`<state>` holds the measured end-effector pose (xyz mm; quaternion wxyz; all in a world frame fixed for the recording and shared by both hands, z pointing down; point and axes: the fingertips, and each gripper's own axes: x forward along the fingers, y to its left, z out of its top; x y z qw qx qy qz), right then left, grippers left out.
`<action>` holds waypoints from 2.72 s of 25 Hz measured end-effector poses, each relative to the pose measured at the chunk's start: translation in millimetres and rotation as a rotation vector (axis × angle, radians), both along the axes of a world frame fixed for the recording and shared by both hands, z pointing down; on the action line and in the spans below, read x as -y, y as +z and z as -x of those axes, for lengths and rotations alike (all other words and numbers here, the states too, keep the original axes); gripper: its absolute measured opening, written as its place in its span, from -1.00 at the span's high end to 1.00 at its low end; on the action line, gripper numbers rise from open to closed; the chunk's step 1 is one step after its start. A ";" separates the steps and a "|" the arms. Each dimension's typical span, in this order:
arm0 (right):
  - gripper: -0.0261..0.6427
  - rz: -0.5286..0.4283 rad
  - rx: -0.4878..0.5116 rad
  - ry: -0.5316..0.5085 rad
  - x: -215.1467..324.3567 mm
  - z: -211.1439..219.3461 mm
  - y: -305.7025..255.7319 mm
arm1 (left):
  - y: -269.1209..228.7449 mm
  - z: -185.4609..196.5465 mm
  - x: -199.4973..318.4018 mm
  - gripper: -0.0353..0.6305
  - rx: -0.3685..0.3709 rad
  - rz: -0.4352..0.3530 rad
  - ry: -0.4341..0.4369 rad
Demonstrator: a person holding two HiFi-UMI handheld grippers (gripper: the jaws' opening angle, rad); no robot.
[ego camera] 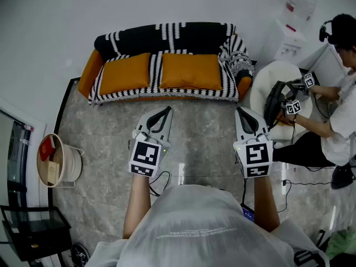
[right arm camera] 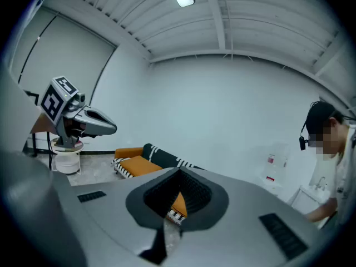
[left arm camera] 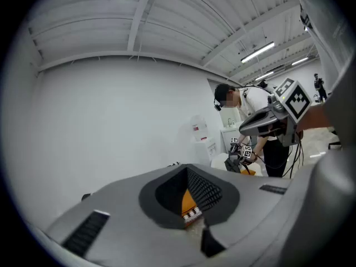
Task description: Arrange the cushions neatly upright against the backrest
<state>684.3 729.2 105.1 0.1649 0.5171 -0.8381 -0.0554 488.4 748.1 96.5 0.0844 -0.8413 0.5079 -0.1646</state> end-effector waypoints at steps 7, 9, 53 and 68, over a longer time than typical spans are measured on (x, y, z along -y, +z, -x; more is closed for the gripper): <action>0.92 -0.023 0.064 -0.008 7.5 -18.4 -5.4 | 6.7 -15.3 5.5 0.88 -0.005 0.016 -0.009; 0.92 -0.010 0.075 -0.020 12.7 -23.8 -2.6 | 10.5 -18.4 7.4 0.88 -0.009 0.024 -0.024; 0.92 0.288 0.248 0.019 371.8 59.4 68.9 | 115.0 133.2 381.7 0.88 -0.036 0.255 -0.073; 0.92 0.424 0.126 0.192 454.3 13.1 183.7 | 245.6 168.3 453.9 0.82 -0.032 0.452 -0.131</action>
